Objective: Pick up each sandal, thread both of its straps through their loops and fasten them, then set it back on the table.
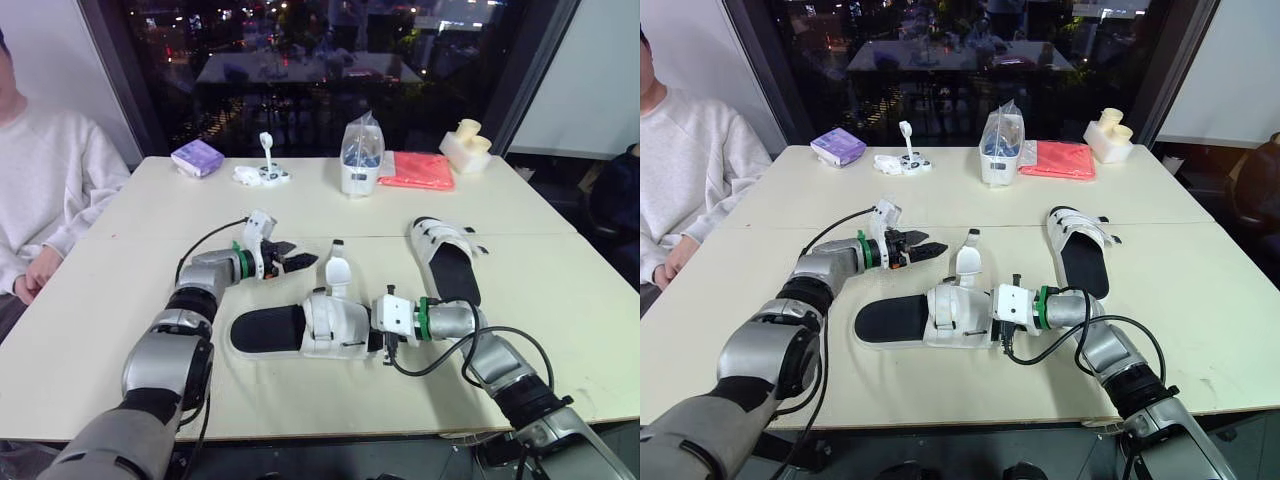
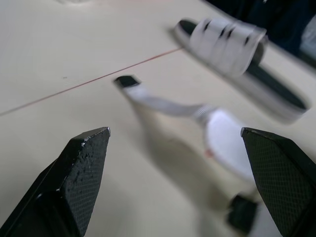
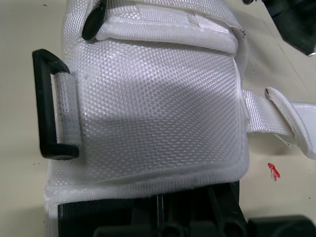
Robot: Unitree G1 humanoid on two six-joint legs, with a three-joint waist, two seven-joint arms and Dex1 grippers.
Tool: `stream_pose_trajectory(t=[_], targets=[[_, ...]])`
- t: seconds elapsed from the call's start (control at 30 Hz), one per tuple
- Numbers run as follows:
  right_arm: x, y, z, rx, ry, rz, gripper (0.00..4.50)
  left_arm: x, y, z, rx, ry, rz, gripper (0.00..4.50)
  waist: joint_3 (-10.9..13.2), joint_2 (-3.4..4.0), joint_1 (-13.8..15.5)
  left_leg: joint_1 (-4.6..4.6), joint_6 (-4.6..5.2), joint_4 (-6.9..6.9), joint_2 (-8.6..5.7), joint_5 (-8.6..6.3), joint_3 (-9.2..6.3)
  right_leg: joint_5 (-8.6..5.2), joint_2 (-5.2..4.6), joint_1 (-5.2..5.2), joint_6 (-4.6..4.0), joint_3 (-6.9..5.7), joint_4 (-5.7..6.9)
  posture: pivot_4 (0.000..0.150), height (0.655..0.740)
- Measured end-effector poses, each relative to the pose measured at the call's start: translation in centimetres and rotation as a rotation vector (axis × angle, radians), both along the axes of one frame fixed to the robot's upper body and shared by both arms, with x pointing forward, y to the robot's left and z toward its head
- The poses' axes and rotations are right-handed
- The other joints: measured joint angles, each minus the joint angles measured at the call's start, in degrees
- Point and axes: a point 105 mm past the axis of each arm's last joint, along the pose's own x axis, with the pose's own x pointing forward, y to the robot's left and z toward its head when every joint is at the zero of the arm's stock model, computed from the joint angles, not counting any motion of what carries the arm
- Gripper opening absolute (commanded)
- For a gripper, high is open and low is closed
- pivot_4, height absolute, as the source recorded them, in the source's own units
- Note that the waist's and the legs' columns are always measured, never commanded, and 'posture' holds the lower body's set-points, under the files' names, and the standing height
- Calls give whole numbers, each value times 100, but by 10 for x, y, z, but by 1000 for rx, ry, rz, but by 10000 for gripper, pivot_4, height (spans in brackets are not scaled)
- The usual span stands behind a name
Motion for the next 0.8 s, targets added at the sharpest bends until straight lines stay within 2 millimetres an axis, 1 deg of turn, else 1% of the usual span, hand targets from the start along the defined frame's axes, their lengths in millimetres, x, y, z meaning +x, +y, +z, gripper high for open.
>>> stream_pose_trajectory(t=[0.1, 0.3, 0.47, 0.53, 0.73, 0.8], targets=[[0, 0, 0, 2, 0, -3, 0, -6, -7, -7, -37, 91, -34, 44234, 0, -1, 1, 0, -1, 0, 0, 2, 0, 0, 2, 1, 0, 0, 1, 1500, 7400], [0, 0, 0, 6, -3, -7, 0, -20, -25, -26, -71, 252, -101, 44234, 0, -1, 0, 1, -2, 1, 0, 2, 1, 0, 3, 2, 0, 1, 2, 1500, 7400], [-2, -1, -2, 12, -4, -17, 0, -26, -39, -34, -154, 355, -118, 44234, 1, -3, 6, 1, -3, 2, 0, 3, 1, 0, 1, 1, 0, 1, 2, 1500, 7400], [-2, -2, -3, 14, -3, -22, 0, -26, -47, -33, -186, 379, -119, 44234, 2, -5, 10, 1, -3, 2, -1, 3, 1, 0, -1, 2, 0, 1, 1, 1500, 7400], [-3, -2, -3, 13, -7, -34, 0, -23, -73, -16, -260, 385, -129, 44234, 4, -8, 15, 0, -4, 2, -1, 2, 1, 0, -2, 2, 1, 1, -1, 1500, 7400], [-3, -2, -2, 15, -10, -38, 0, -22, -78, -16, -281, 396, -111, 44234, 4, -7, 12, 0, -4, 2, -1, 2, 0, 0, -2, 2, 1, 1, -1, 1500, 7400]])
